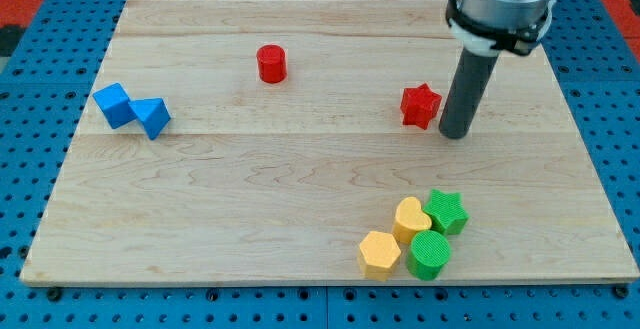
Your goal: Separate the green blocks and yellow blocks
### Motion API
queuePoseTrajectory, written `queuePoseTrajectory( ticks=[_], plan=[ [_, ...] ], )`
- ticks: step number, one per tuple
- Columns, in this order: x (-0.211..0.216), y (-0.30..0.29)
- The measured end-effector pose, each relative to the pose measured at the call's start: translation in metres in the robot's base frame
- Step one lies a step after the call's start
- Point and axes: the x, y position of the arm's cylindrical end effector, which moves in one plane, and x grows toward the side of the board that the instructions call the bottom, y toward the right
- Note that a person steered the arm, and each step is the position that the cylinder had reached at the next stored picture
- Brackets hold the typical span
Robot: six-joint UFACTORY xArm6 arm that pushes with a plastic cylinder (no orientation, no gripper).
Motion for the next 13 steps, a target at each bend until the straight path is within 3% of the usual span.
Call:
queuePoseTrajectory(
  ticks=[2,3,4,5,6,8,10,13],
  plan=[
    [-0.048,-0.161],
    [-0.044,-0.132],
    [0.029,-0.125],
    [0.14,-0.161],
    [0.189,-0.17],
    [0.188,-0.081],
    [0.188,-0.062],
    [0.183,0.014]
  ],
)
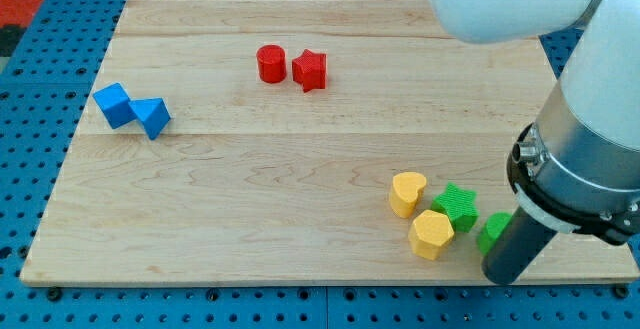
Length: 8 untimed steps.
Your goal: Separate the green blocks and yellow blocks
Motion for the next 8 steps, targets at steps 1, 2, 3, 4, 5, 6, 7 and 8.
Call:
queuePoseTrajectory(
  ticks=[1,2,3,4,5,6,7,8],
  plan=[
    [-0.014,-0.039],
    [-0.017,-0.006],
    [-0.014,-0.023],
    [-0.05,-0.054],
    [-0.069,-0.05],
    [-0.071,-0.095],
    [-0.052,-0.114],
    [-0.081,-0.18]
  ],
)
